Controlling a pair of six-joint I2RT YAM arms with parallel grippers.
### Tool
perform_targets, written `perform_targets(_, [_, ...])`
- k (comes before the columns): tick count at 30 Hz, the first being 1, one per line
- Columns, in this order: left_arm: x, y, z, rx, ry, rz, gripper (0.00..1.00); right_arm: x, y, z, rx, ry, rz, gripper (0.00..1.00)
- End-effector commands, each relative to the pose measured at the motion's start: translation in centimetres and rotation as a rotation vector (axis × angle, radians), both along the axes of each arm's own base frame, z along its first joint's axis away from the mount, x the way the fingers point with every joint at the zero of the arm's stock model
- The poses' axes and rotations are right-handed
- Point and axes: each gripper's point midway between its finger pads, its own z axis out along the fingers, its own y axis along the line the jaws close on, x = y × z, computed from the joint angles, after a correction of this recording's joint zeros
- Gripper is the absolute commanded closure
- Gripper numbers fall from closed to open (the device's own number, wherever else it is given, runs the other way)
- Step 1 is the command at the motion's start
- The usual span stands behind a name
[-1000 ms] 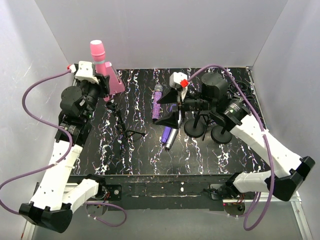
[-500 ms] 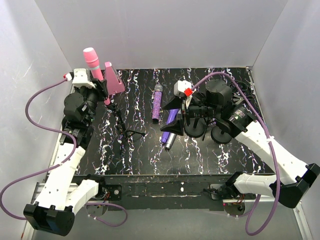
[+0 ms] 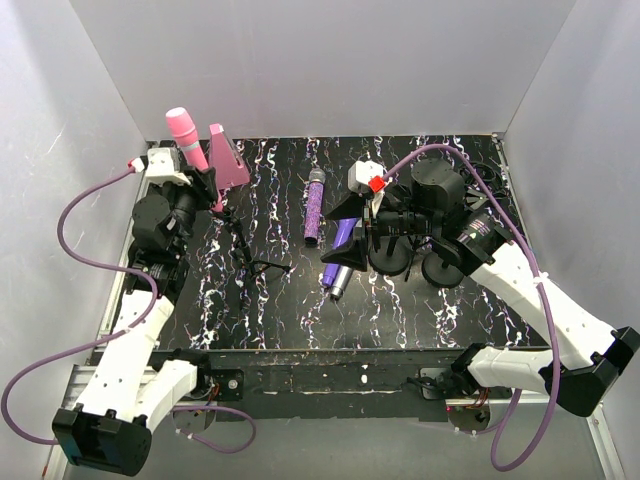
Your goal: Attach the microphones to the stand
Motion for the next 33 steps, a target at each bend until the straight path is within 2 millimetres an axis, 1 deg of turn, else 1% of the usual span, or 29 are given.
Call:
perform_targets(1, [-1.0,-0.4,0.1,-0.024,-0.025,-0.037,1.00,-0.1,-0.3,1.2,0.036,-0.032,-0.005,0.04])
perform_targets(4, [-1.4,-1.1,-1.2,-0.029,-0.007,-0.078,1.00,-0.1,-0.3,1.1,0.038,-0.024,-0.005,0.04])
perform_targets(6, [-2.0,-1.7,-2.5,-0.026,-0.005,-0.116,1.00,-0.1,-0.3,1.2,0.042,-0.023,-0.005,0.04])
perform_targets(8, [-2.4,-1.8,-3.4,-0.020,-0.011,-0.129,1.00,-0.1,-0.3,1.2,0.043,-0.024,-0.004,0.04])
perform_targets(14, [-2.7,-2.6,-6.5,0.015,0.063,-0.179,1.00,0.0,-0.3,1.1,0.046,-0.019,-0.009,0.04])
perform_targets(19, [-3.0,-2.7,-9.2,0.033,0.131,-0.190,1.00,0.0,-0.3,1.0,0.050,-0.011,-0.009,0.04])
perform_targets(25, [-3.7,-2.7,-11.6,0.052,0.199,-0.198,1.00,0.1,-0.2,1.0,0.052,-0.002,-0.014,0.04])
perform_targets(29, [-3.8,-2.8,-12.7,0.027,0.227,-0.201,1.00,0.2,-0.2,1.1,0.056,0.001,-0.013,0.04])
perform_targets(30, [-4.0,-2.8,-13.5,0.024,0.265,-0.202,1.00,0.2,-0.2,1.0,0.054,0.003,-0.013,0.04])
perform_targets(33, [-3.9,-3.0,-15.0,0.017,0.337,-0.210,1.00,0.2,-0.1,1.2,0.058,0.006,-0.012,0.04])
